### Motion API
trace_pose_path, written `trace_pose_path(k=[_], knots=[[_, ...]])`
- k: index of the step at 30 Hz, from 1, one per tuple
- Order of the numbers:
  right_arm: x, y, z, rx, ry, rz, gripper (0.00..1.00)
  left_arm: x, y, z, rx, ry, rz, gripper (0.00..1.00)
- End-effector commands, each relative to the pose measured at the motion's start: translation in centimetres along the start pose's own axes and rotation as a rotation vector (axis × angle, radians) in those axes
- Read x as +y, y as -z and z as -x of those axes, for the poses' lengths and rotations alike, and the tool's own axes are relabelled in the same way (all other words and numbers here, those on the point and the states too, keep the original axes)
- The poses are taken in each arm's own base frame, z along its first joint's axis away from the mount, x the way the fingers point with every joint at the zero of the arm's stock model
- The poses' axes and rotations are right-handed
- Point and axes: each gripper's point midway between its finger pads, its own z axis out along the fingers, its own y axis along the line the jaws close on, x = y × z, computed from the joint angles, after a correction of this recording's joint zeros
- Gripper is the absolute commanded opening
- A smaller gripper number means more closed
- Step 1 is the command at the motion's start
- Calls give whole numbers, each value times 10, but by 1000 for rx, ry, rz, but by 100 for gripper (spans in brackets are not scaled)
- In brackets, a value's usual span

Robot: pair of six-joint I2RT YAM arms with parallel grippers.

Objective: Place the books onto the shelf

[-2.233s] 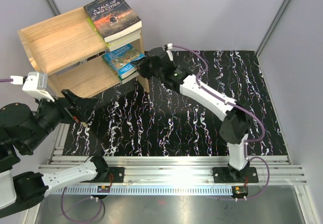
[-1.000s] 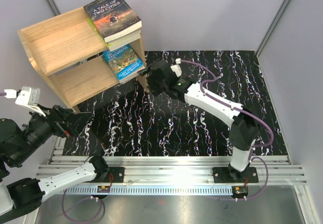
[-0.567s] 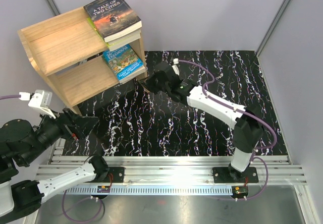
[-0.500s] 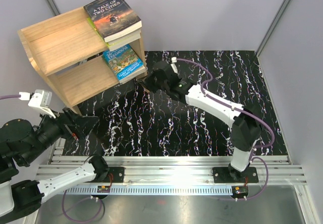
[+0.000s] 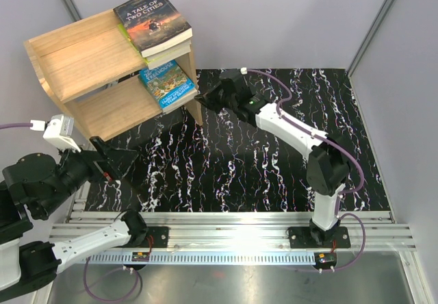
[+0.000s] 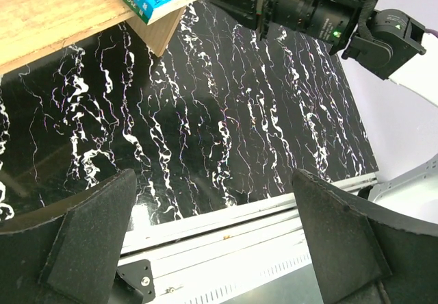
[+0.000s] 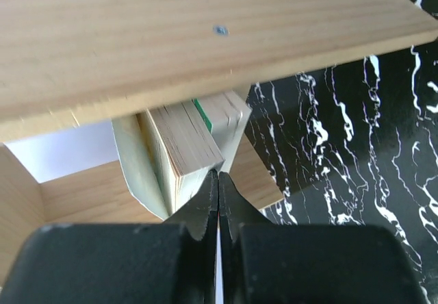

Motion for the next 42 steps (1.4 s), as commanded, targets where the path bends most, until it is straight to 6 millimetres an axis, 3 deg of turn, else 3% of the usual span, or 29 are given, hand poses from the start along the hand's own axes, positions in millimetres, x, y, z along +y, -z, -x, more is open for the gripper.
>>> trace_pose_path(k=[1, 15, 25, 32, 36, 38, 39, 40, 41, 42], knots=[[13, 0, 5, 41, 2, 72, 0, -4, -12, 6, -24, 37, 36, 99], [27, -12, 9, 118, -3, 137, 0, -8, -24, -1, -1, 103, 57, 99], [13, -31, 11, 147, -17, 120, 0, -4, -22, -7, 3, 147, 62, 99], [26, -43, 10, 169, -18, 151, 0, -7, -25, -7, 10, 147, 61, 99], [21, -42, 6, 184, -21, 136, 0, -8, -24, -6, 11, 146, 59, 99], [-2, -40, 3, 192, -26, 94, 0, -6, -23, -7, 12, 145, 62, 99], [2, -29, 1, 193, -17, 113, 0, -5, -22, -8, 12, 149, 61, 99], [-26, -28, -3, 200, -22, 59, 0, -4, -22, -9, 11, 149, 64, 99], [-24, -13, -3, 200, -13, 68, 0, -2, -20, -10, 11, 151, 62, 99], [-34, -7, -5, 203, -1, 52, 0, -2, -19, -10, 13, 151, 62, 99]])
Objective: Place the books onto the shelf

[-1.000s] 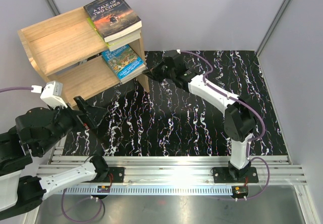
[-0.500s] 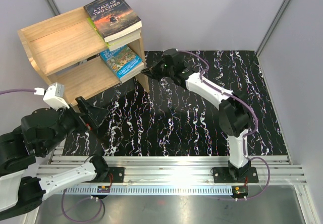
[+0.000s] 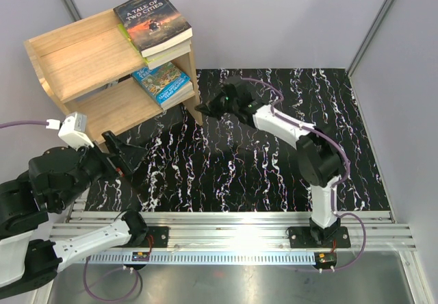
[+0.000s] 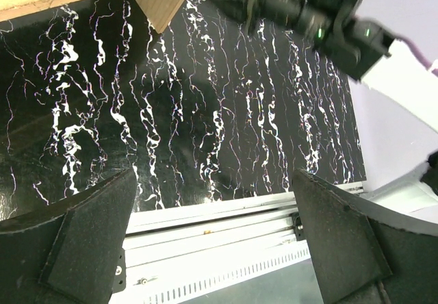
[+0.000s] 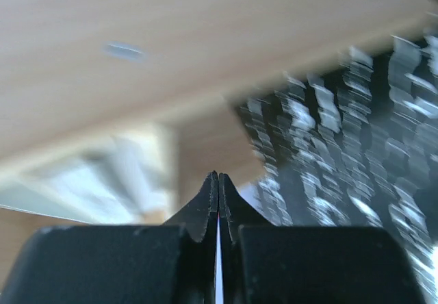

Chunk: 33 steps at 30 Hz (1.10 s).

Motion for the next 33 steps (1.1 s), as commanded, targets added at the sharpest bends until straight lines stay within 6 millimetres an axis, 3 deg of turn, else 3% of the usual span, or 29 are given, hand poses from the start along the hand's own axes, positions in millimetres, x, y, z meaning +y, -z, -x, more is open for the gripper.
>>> trace_pose_path(k=[1, 3, 4, 5, 6, 8, 9, 13, 18, 20, 22, 23, 24, 25, 26, 27, 28, 29, 30, 31, 32, 33], knots=[[-27, 35, -11, 17, 29, -35, 0, 0, 4, 7, -35, 36, -16, 99], [-31, 61, -16, 12, 92, -40, 0, 3, 5, 6, -37, 33, -10, 99], [-51, 69, -18, 13, 113, -85, 0, 3, 5, 6, -37, 28, -10, 99], [-56, 79, -18, 7, 147, -104, 0, 2, 4, 5, -34, 23, -14, 99], [-57, 99, -18, -11, 228, -132, 1, 0, 2, 5, -34, -2, -20, 99], [-66, 120, -18, -29, 300, -178, 4, -6, -2, 4, -24, -37, -36, 99], [-61, 142, -18, -41, 371, -182, 10, -11, -8, 5, -28, -81, -46, 99], [-25, 199, -22, -75, 545, -111, 82, -28, -34, 0, -19, -231, -79, 99], [16, 281, -20, -172, 697, -88, 97, -57, -74, 7, -33, -395, -83, 99], [18, 314, -20, -216, 718, -96, 100, -60, -103, 7, -35, -418, -1, 99], [16, 335, -18, -263, 726, -102, 100, -51, -133, -6, -8, -501, 75, 99], [14, 356, -16, -313, 724, -96, 100, -55, -154, -6, -24, -531, 81, 99], [9, 366, -15, -342, 705, -103, 100, -37, -174, -24, 21, -640, 110, 99], [-3, 371, -14, -358, 690, -125, 100, -30, -185, -25, 15, -639, 125, 99], [-8, 390, -13, -403, 679, -115, 100, -20, -198, -8, -43, -572, 140, 99], [-21, 393, -13, -412, 666, -138, 100, 1, -210, -18, -25, -524, 164, 99], [-27, 400, -13, -428, 652, -142, 100, 13, -216, -14, -46, -483, 171, 99], [-33, 415, -13, -461, 638, -129, 100, 31, -223, 6, -133, -437, 228, 99], [-38, 420, -14, -475, 617, -124, 100, 44, -225, 9, -156, -470, 272, 99], [-49, 419, -13, -479, 615, -141, 100, 66, -233, -2, -139, -500, 327, 99], [-54, 429, -10, -521, 605, -137, 100, 82, -235, 11, -203, -485, 386, 99], [-59, 432, -8, -538, 597, -152, 100, 95, -237, 11, -215, -472, 419, 99]])
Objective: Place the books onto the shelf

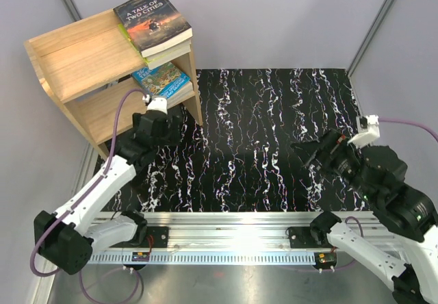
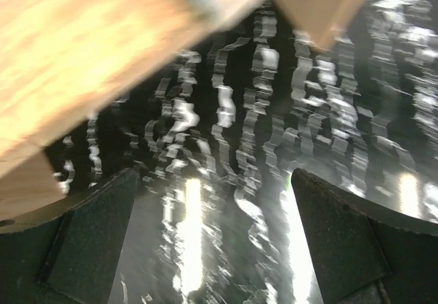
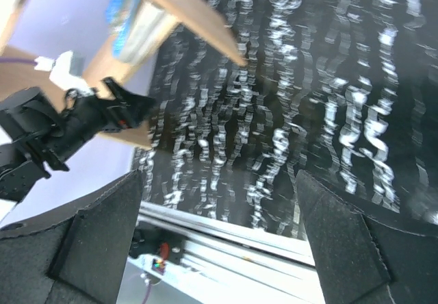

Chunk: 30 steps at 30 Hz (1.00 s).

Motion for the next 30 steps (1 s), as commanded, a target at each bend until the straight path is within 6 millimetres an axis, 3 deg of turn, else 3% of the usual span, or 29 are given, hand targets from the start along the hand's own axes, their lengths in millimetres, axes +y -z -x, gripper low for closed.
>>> trace_pose_path(k=[1, 2, 5, 10, 11, 12, 14, 15, 19, 21, 22, 24, 30], knots=[[-44, 1, -5, -47, -18, -178, 100, 27, -13, 43, -238, 88, 88, 99], [-55, 4, -5, -60, -17, -229, 100, 44, -19, 42, -243, 119, 137, 99], [-59, -6, -6, -45, 35, -260, 100, 71, -38, 24, -236, 179, 218, 99], [-54, -36, -15, 9, 112, -249, 100, 90, -70, -5, -327, 262, 188, 99], [-45, -44, -14, 6, 124, -207, 100, 95, -74, 10, -433, 290, 172, 99], [-45, -49, -16, 10, 137, -200, 100, 99, -81, -3, -390, 277, 165, 99], [-47, -57, -14, -19, 141, -202, 100, 112, -95, -8, -369, 316, 184, 99], [-51, -60, -15, -27, 139, -212, 100, 114, -97, 10, -396, 337, 171, 99], [-68, -74, -31, -20, 155, -240, 100, 120, -109, 5, -329, 352, 122, 99], [-64, -80, -34, -12, 173, -210, 100, 123, -111, -10, -233, 262, 133, 99], [-65, -83, -37, -5, 179, -210, 100, 128, -110, -7, -211, 237, 158, 99], [-66, -90, -42, 7, 193, -207, 100, 140, -110, -30, -144, 215, 234, 99], [-66, -105, -50, 16, 239, -166, 100, 115, -105, -25, -393, 176, 82, 99]])
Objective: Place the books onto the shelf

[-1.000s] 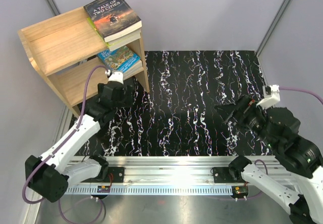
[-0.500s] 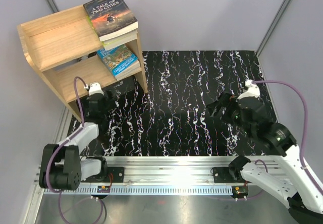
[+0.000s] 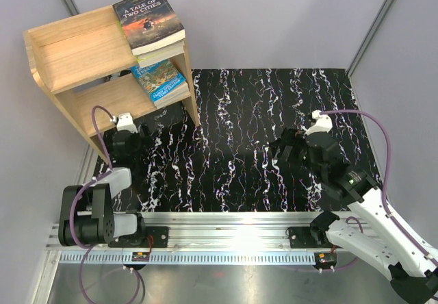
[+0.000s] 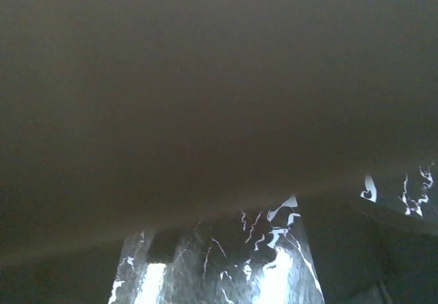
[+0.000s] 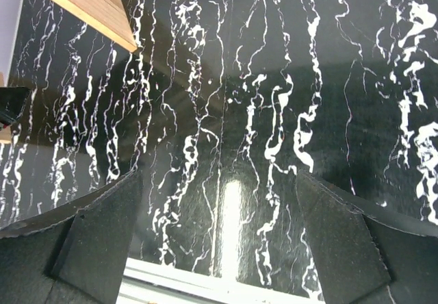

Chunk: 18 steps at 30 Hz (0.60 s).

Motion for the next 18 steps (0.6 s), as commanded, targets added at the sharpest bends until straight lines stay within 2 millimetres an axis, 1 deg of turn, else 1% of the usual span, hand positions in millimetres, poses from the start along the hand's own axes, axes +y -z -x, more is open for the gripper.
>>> trace_pose_path(k=[1, 2, 3, 4, 5, 6, 7, 8, 9, 10, 11, 14, 15, 16, 17, 18], knots=[[14, -8, 16, -76, 30, 64, 100, -15, 3, 51, -260, -17, -93, 99], [14, -10, 15, -77, 39, 64, 100, -12, 5, 39, -267, -18, -86, 99], [14, -11, 14, -77, 41, 68, 100, -14, 5, 42, -295, -39, -101, 99], [15, -12, 15, -86, 42, 74, 100, -20, 6, 40, -284, -54, -125, 99], [16, -12, 16, -90, 39, 78, 100, -21, 7, 43, -296, -57, -128, 99], [15, -13, 14, -85, 38, 75, 100, -21, 10, 33, -288, -62, -138, 99], [15, -14, 13, -84, 29, 77, 100, -22, 16, 45, -363, -56, -145, 99], [15, -14, 13, -82, 22, 76, 100, -21, 17, 38, -381, -55, -143, 99], [15, -14, 11, -79, 16, 74, 100, -19, 20, 45, -411, -39, -132, 99], [14, -16, 7, -66, 9, 72, 100, -18, 17, 36, -356, -38, -125, 99], [14, -17, 5, -60, -4, 72, 100, -21, 16, 36, -365, -67, -134, 99], [13, -22, -3, -39, 23, 75, 100, -23, 16, 37, -361, -68, -129, 99], [10, -24, -6, -34, 36, 67, 100, -23, 17, 38, -364, -67, -129, 99], [5, -28, -4, -54, 51, 39, 100, -23, 16, 34, -346, -70, -128, 99], [0, -30, -3, -66, 58, 16, 100, -24, 17, 35, -356, -69, -130, 99], [-7, -34, -7, -74, 71, -10, 100, -24, 16, 35, -358, -69, -132, 99]])
